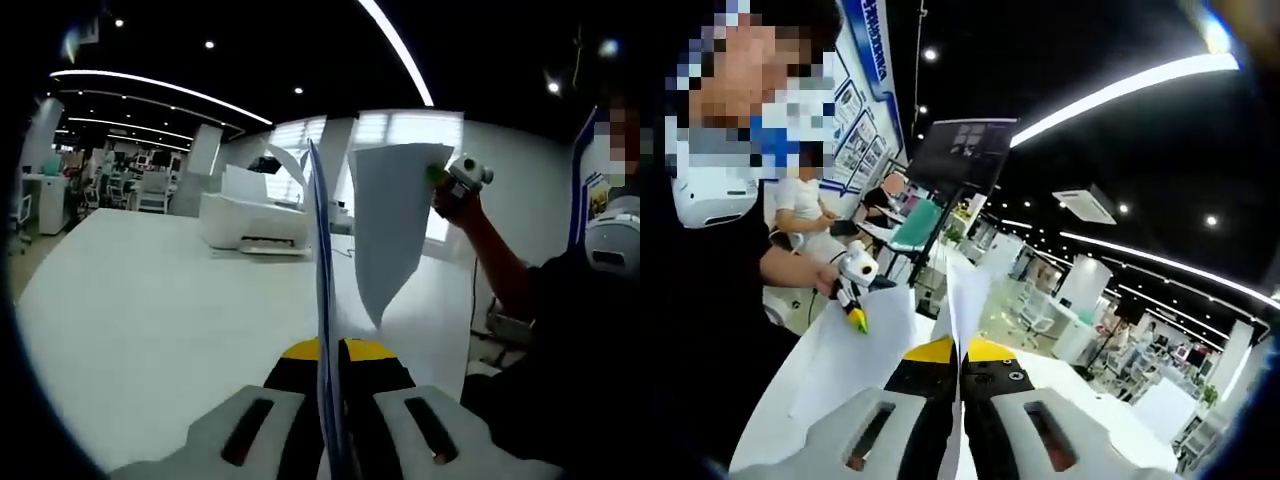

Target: Organize the stack of printing papers by aligning and flattening the scattered papers on the table

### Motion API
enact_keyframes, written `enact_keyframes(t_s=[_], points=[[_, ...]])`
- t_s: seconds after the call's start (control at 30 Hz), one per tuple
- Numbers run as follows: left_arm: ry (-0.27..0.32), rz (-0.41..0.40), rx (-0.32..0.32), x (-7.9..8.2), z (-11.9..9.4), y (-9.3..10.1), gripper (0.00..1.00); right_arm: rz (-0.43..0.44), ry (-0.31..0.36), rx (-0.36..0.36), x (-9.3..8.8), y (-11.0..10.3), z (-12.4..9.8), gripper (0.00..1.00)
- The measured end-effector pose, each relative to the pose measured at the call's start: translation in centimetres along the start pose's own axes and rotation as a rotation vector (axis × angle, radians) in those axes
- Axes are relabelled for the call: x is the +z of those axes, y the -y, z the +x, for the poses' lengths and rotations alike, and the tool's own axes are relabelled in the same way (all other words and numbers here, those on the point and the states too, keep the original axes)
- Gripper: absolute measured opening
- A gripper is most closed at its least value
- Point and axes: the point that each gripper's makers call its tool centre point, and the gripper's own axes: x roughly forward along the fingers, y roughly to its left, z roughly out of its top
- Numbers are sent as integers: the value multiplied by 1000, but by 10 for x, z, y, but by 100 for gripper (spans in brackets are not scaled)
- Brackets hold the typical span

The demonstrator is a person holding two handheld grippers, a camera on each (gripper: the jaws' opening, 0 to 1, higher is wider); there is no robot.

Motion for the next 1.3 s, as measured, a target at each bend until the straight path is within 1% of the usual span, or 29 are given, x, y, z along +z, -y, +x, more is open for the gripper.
enact_keyframes(t_s=[0.27,0.4,0.57,0.7,0.83,1.1,1.3], points=[[-3,8,-11,1,3,4,7,-17,-25,62,1,-10,11,0],[-4,12,-17,2,3,6,7,-27,-17,71,5,-10,12,0],[-4,12,-15,4,3,4,7,-44,2,103,13,-17,14,0],[-9,19,-19,4,4,6,7,-47,-9,122,11,-20,17,0],[-18,28,-33,5,6,11,7,-51,-29,142,9,-24,24,0],[-21,36,-37,6,6,13,7,-75,-28,199,15,-34,36,0],[-27,45,-52,6,9,18,7,-82,-58,221,10,-36,45,0]])
